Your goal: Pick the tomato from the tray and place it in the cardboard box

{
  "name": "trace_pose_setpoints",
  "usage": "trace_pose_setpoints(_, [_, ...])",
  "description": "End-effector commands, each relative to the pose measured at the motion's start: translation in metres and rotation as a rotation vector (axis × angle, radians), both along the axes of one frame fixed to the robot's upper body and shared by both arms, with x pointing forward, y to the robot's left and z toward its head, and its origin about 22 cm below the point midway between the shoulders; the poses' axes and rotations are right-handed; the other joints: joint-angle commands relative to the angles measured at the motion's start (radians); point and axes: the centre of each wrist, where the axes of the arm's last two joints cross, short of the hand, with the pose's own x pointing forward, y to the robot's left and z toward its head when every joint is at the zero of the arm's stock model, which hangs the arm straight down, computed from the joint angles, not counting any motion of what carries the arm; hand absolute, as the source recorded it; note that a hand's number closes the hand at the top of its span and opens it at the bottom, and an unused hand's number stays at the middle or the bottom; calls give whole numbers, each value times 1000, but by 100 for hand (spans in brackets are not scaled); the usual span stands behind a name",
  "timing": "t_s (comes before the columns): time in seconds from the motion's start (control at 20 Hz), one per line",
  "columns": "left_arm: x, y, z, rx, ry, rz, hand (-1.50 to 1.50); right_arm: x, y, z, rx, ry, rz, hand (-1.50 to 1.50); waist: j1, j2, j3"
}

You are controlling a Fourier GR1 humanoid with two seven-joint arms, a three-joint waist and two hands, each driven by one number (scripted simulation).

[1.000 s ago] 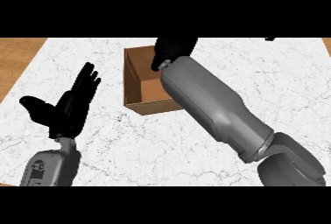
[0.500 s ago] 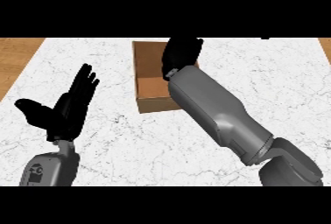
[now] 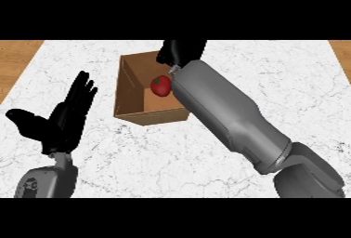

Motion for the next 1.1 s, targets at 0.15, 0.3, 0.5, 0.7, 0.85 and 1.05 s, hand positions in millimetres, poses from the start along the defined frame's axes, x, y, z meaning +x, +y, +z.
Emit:
trace_pose_setpoints(0.15, [-9, 16, -4, 5, 3, 25, 0, -7, -4, 3, 525, -199, -50, -150, -22, -6, 1])
trace_pose_setpoints(0.3, [-4, 12, 9, 8, -11, 30, 0, -15, -6, -10, 606, -265, -35, -150, -25, -9, 1])
trace_pose_setpoints(0.5, [-2, 3, -9, 3, 18, 68, 0, -26, -6, -28, 642, -319, -11, -150, -54, -12, -1])
trace_pose_setpoints(0.7, [-11, 17, -7, -2, 29, 51, 0, -36, -8, -42, 652, -357, 2, -150, -67, -23, -1])
trace_pose_setpoints(0.85, [-18, 21, -6, 8, 11, 80, 0, -49, -20, -72, 646, -357, -9, -150, -77, -25, 0])
trace_pose_setpoints(1.05, [-21, 34, -16, -6, 43, 91, 0, -70, -29, -65, 651, -358, -6, -150, -100, -27, -1])
